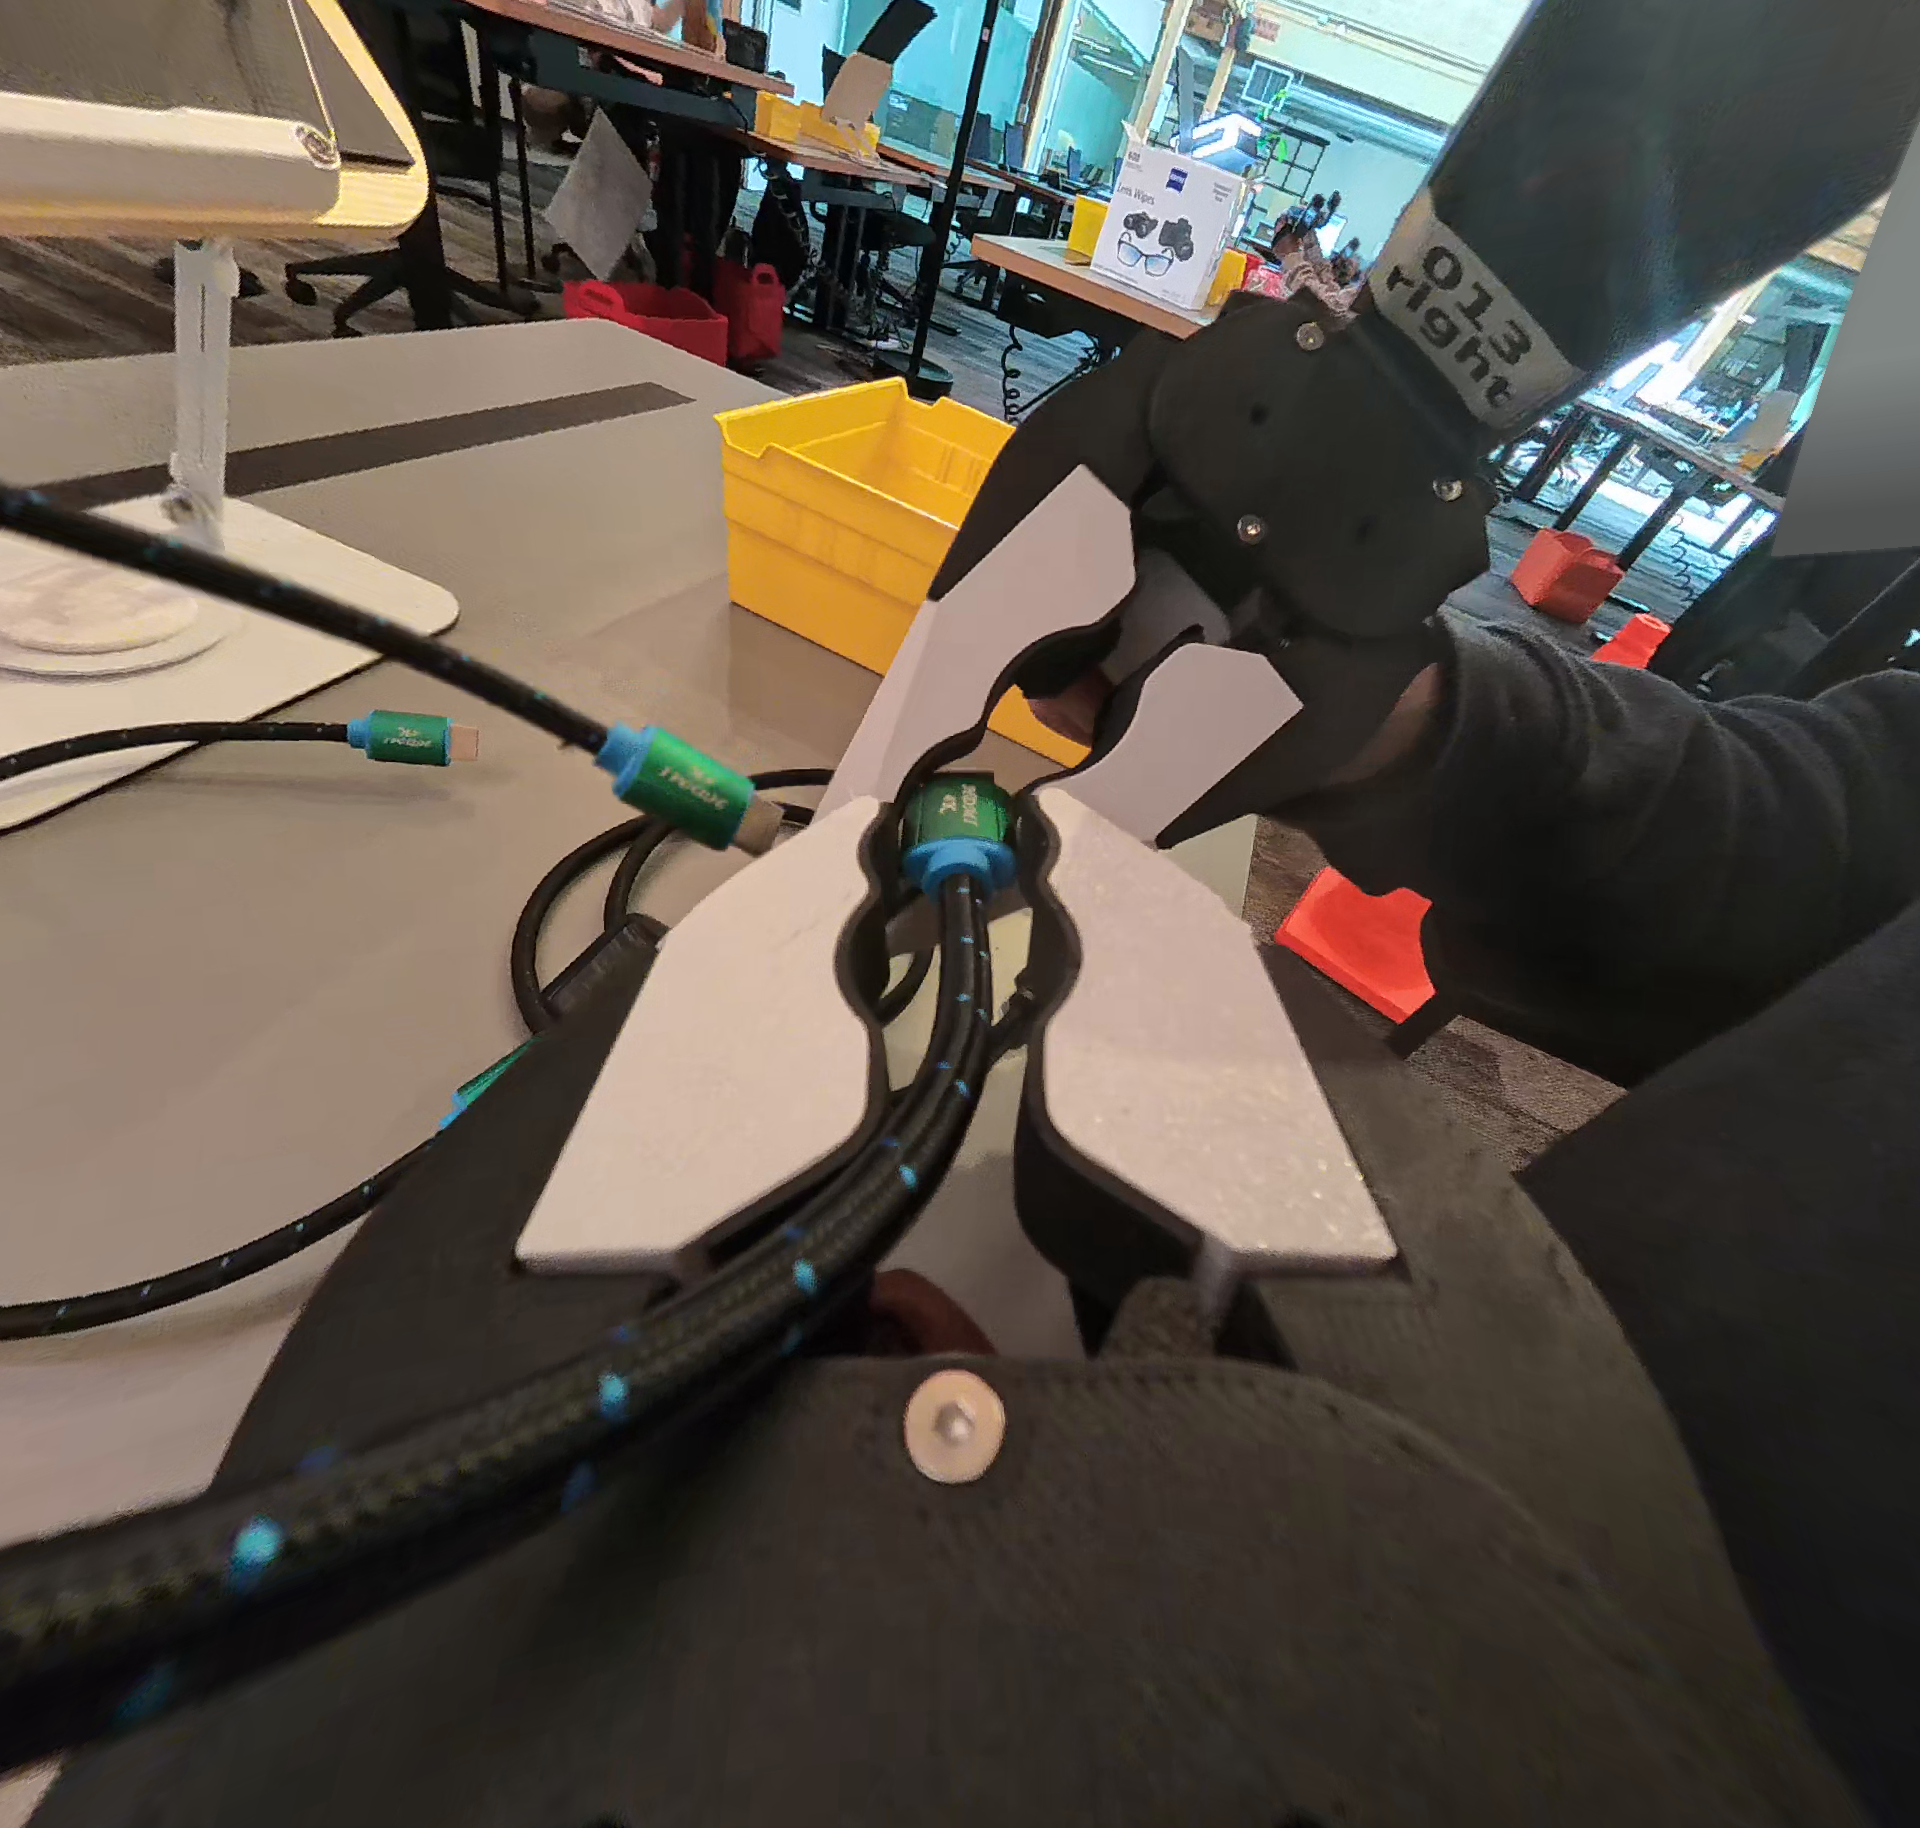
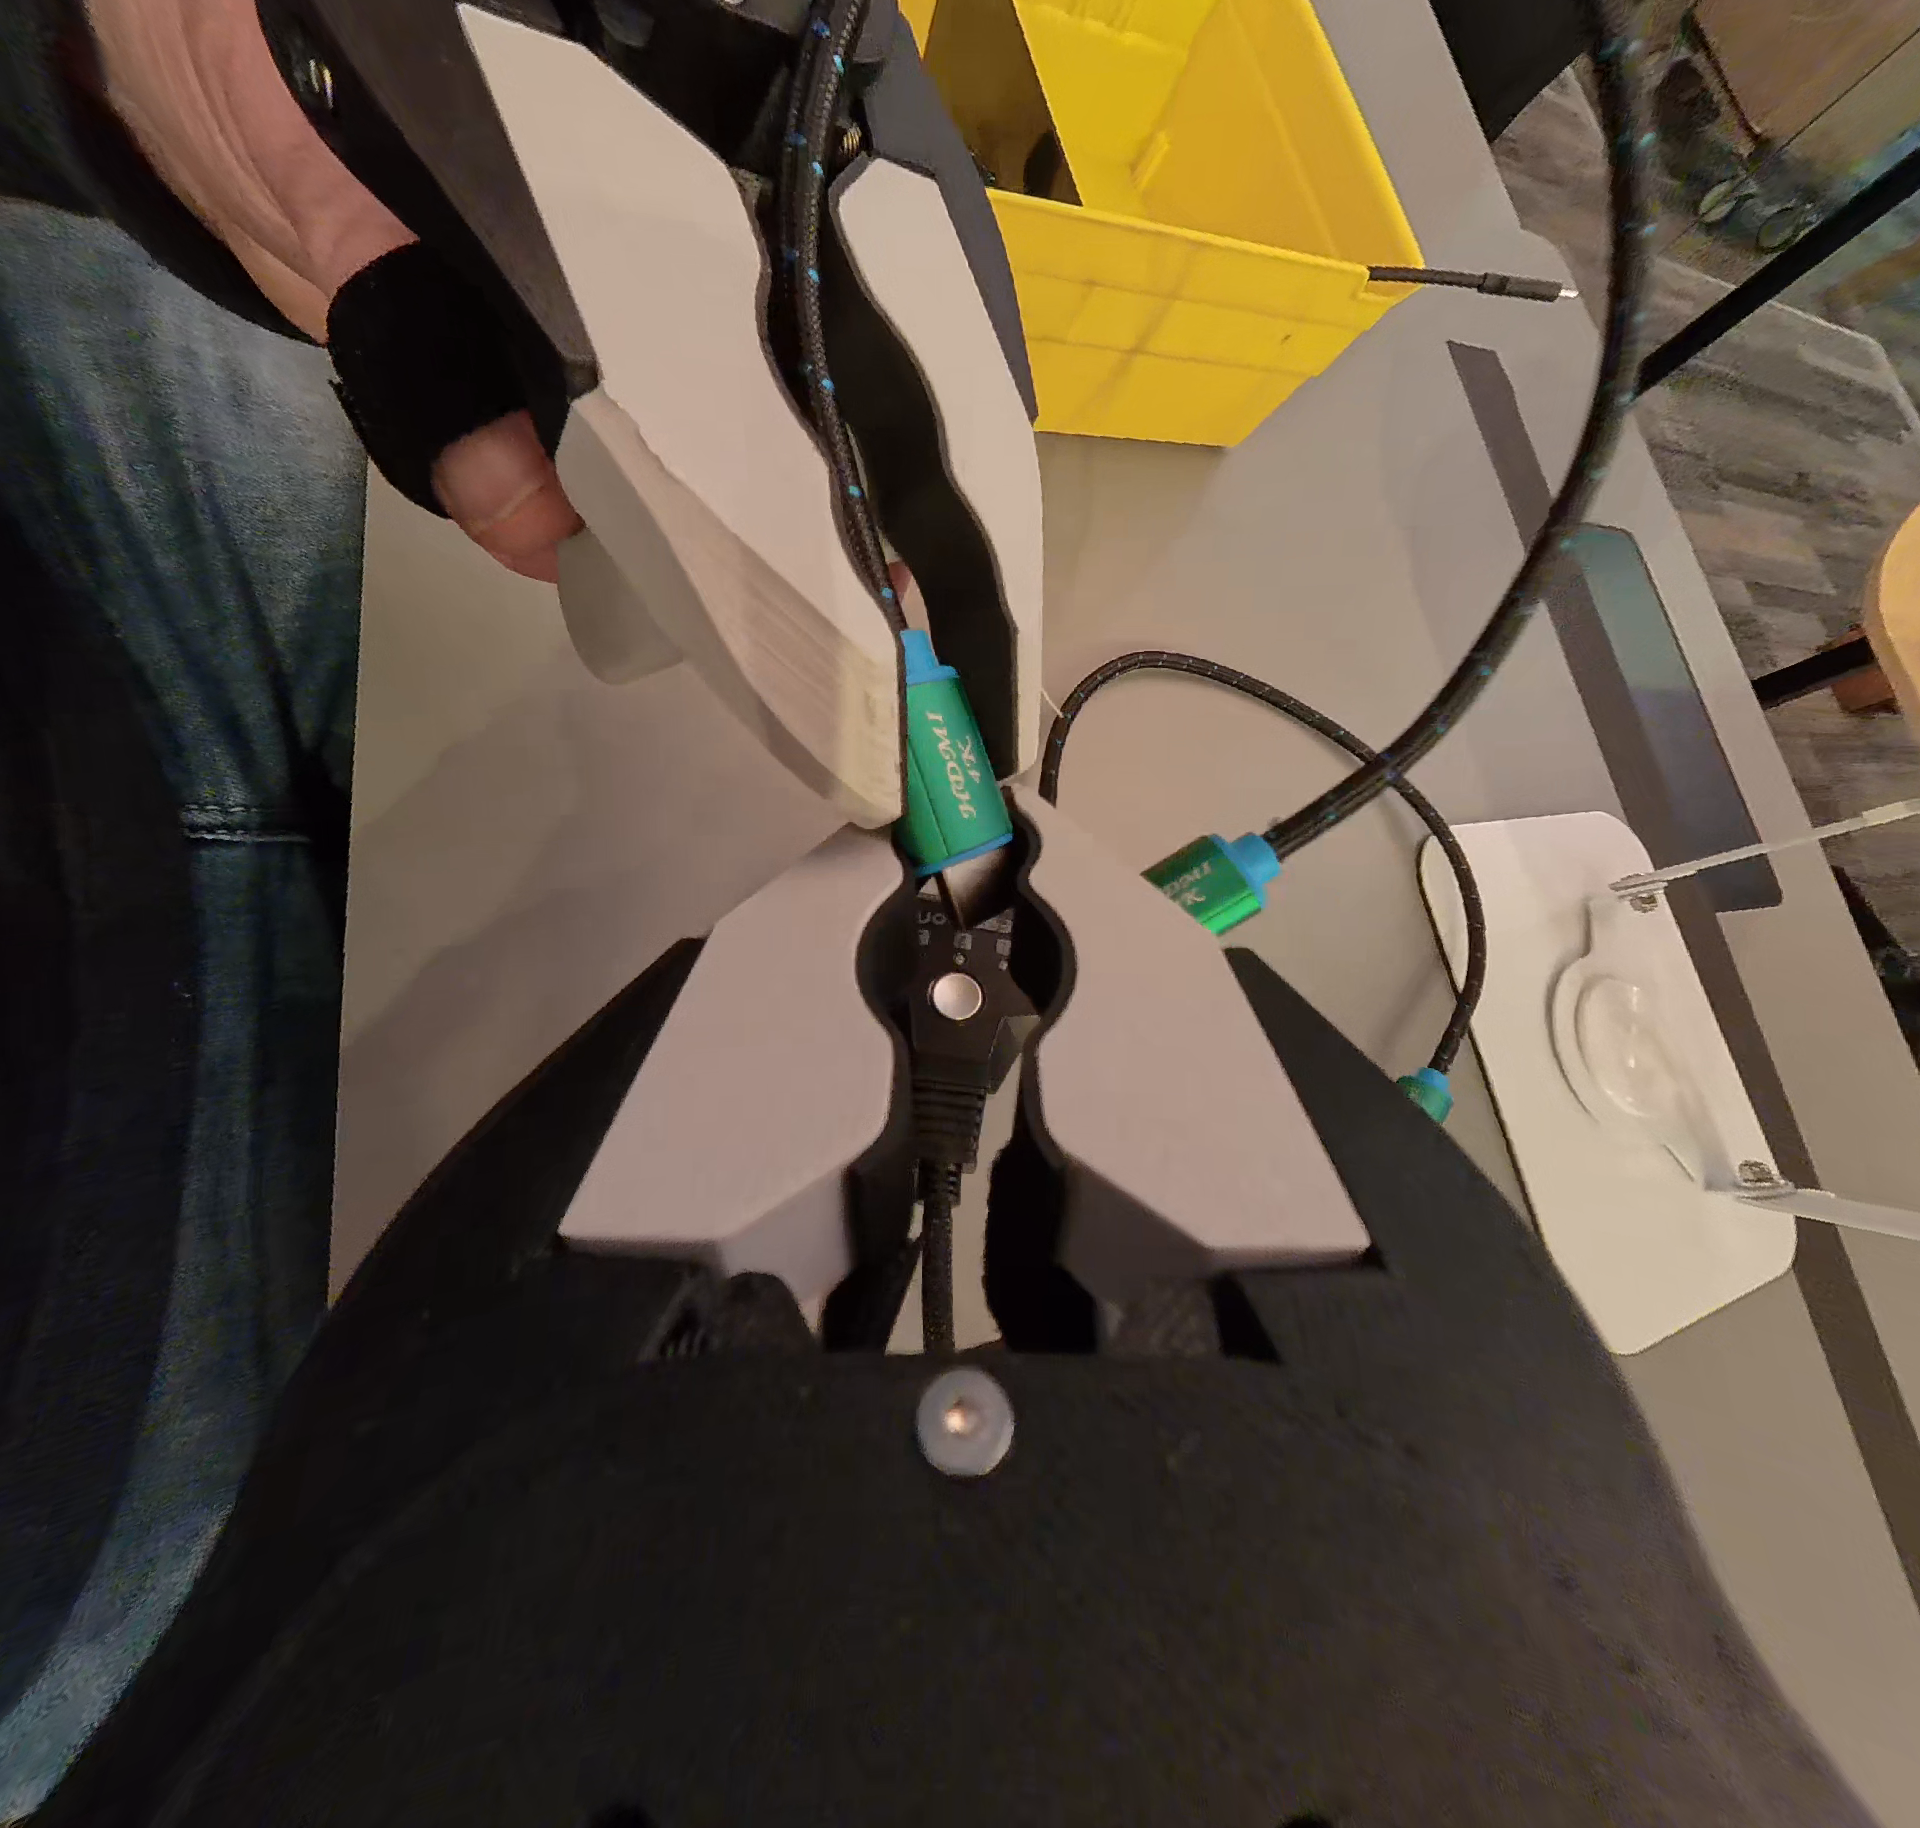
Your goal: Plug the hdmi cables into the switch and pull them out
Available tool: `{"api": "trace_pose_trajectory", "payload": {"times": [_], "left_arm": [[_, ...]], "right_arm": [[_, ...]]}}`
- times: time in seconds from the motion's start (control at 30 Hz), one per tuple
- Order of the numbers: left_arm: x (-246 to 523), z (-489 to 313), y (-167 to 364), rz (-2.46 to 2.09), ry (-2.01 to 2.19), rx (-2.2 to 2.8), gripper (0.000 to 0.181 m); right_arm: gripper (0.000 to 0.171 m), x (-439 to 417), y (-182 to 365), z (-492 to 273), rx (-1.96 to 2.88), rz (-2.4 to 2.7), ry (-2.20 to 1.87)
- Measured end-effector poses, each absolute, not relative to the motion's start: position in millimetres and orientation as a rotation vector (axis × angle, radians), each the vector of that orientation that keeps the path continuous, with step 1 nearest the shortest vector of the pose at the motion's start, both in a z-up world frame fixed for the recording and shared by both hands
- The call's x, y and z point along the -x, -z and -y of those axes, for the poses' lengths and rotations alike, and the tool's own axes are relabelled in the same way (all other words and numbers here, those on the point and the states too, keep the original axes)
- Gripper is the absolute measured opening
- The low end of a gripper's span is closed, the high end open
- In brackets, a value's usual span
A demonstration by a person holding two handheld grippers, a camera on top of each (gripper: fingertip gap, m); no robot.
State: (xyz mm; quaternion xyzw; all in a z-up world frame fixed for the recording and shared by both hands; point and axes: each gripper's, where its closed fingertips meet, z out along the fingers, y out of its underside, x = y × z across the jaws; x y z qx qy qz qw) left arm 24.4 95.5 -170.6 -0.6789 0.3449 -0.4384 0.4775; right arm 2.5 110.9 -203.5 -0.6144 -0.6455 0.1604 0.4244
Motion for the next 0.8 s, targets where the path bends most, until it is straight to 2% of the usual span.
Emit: {"api": "trace_pose_trajectory", "payload": {"times": [0.5, 0.67, 0.8], "left_arm": [[-21, -96, 162, -0.788, 1.118, 1.644, 0.021], [-16, -99, 160, -0.791, 1.101, 1.637, 0.020], [-15, -93, 158, -0.890, 1.068, 1.597, 0.021]], "right_arm": [[0.008, 2, 193, -116, 1.507, 1.544, -0.339], [0.013, -3, 188, -117, 1.490, 1.547, -0.327], [0.021, -6, 190, -103, 1.477, 1.595, -0.503]]}}
